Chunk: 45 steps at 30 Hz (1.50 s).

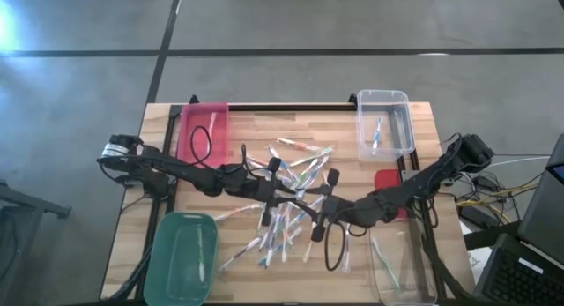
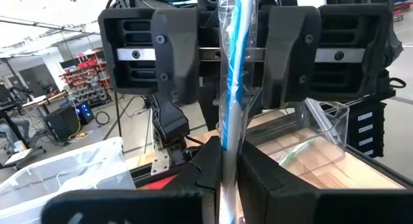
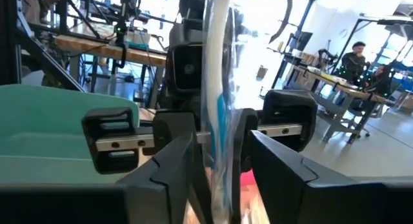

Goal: Pick & Place Toothbrushes
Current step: Put the blue toothbrush into the top transparent bin

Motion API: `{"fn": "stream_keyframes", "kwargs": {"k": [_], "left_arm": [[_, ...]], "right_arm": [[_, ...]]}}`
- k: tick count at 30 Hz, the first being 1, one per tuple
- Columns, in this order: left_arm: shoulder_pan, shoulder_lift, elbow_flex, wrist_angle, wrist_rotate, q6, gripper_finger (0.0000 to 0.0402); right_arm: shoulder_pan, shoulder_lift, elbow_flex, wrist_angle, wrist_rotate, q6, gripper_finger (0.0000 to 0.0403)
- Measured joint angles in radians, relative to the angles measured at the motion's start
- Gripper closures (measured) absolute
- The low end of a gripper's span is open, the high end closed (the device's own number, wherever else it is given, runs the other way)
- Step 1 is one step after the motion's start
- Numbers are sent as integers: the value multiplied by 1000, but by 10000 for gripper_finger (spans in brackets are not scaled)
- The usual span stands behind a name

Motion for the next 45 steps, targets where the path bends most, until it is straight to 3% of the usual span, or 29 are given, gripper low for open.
{"fn": "stream_keyframes", "kwargs": {"k": [14,31,39,45], "left_arm": [[0,0,0,-1,0,-4,369],[0,0,0,-22,-2,-16,359],[-2,0,0,-50,-8,27,281],[-3,-19,0,-131,-156,52,204]], "right_arm": [[0,2,-7,-3,0,6,383],[-1,3,-5,-27,-1,2,382],[-2,3,-5,-37,-1,7,382],[-3,2,-5,-88,5,42,381]]}}
